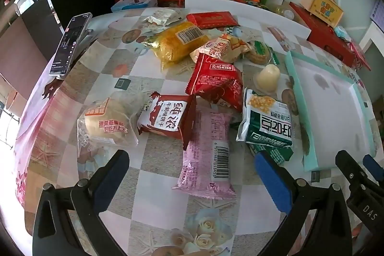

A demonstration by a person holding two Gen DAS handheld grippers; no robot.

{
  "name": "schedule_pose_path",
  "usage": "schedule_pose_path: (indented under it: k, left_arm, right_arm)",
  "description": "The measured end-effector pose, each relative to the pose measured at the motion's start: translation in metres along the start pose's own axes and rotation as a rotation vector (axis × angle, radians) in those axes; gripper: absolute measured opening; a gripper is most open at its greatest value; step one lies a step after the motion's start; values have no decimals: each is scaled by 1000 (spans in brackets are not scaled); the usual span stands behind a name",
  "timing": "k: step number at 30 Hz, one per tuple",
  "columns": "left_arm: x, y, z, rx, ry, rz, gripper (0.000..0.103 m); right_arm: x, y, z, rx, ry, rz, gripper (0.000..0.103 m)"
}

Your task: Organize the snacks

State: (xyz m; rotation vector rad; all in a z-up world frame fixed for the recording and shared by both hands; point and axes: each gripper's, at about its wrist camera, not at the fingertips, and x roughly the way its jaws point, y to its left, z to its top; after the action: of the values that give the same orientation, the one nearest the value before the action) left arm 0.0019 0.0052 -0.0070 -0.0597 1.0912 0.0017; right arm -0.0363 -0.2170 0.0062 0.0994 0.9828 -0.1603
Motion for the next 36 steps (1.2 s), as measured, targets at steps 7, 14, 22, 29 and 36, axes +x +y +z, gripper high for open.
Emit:
schedule_pose_path:
  k: [7,14,22,29,36]
  left_arm:
    - [2,-2,-1,5,0,3,103]
    - [3,-2,-2,4,3,3,103]
    - [5,-2,-5,3,5,5,103]
    - [6,-2,-5,-1,12,7,103]
    - [5,-1,-3,-7,20,10,103]
  right_arm:
    - [2,0,-1,0,2,1,103]
    - [2,0,0,0,5,2,103]
    - [2,0,-1,0,7,3,103]
    - [2,0,-1,-1,9,3,103]
    - [2,0,-2,-2,8,3,103]
